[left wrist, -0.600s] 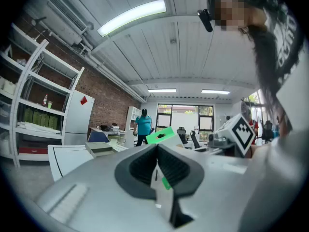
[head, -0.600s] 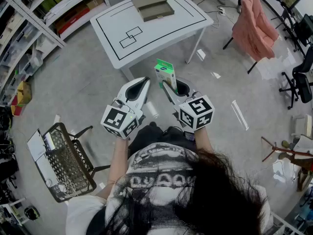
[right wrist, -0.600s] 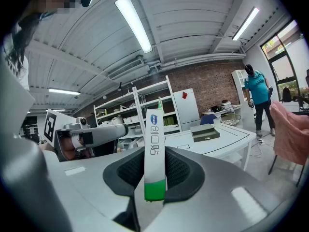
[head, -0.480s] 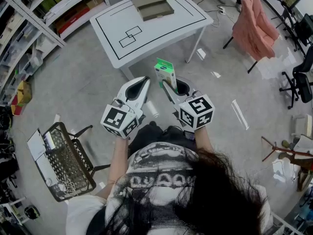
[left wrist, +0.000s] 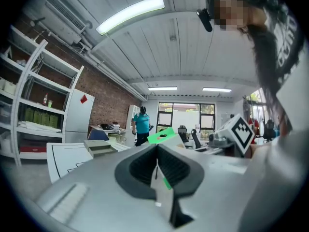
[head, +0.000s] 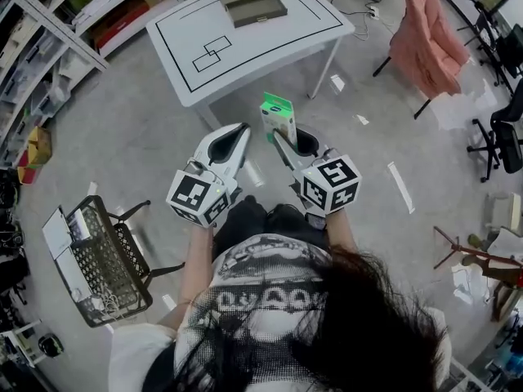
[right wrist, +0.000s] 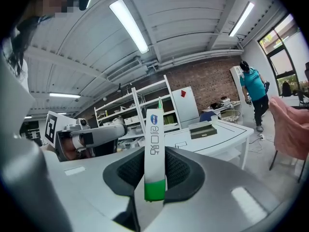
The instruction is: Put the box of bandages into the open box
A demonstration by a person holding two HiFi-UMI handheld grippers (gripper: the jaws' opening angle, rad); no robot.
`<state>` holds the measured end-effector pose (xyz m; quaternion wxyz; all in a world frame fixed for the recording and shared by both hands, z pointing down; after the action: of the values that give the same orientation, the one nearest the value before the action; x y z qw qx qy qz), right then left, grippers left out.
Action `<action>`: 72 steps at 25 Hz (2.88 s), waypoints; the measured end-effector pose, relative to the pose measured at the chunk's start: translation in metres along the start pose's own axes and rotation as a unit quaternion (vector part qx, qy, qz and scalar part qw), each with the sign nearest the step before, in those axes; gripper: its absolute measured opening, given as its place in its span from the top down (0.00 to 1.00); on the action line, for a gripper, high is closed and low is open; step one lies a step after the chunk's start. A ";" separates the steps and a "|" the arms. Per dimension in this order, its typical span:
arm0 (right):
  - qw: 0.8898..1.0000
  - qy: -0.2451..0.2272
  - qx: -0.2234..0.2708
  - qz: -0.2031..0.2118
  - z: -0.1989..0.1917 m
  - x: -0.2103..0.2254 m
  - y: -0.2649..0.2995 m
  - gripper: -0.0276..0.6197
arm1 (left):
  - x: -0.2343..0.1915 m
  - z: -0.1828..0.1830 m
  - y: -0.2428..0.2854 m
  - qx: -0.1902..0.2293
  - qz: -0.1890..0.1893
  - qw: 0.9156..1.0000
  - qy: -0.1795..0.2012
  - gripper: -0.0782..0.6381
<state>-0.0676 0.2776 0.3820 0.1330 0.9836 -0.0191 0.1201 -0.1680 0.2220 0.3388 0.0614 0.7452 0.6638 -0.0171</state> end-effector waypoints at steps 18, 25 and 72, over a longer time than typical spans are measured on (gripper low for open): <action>0.999 0.034 -0.011 0.008 -0.017 0.054 -0.006 0.82 | 0.009 -0.022 0.039 -0.022 0.024 0.999 -0.012 0.89; 0.999 0.049 -0.008 0.003 -0.004 0.083 0.027 0.82 | -0.031 -0.022 0.074 -0.023 0.019 0.999 -0.016 0.89; 0.997 0.039 -0.057 -0.019 0.087 0.173 0.339 0.82 | -0.353 0.000 0.200 -0.019 0.003 0.999 -0.046 0.89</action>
<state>0.0970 -0.0731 0.4295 0.1917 0.9693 -0.0018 0.1542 -0.0112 -0.1488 0.3901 0.1060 0.7440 0.6586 -0.0391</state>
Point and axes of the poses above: the fingertips, and each gripper's own axes: y forward along the fingers, x to its right, z out of its top, the point moved 4 cm from there along -y, backward along the fingers, and after that the axes turned 6 degrees about -z, right-handed, at the moved point
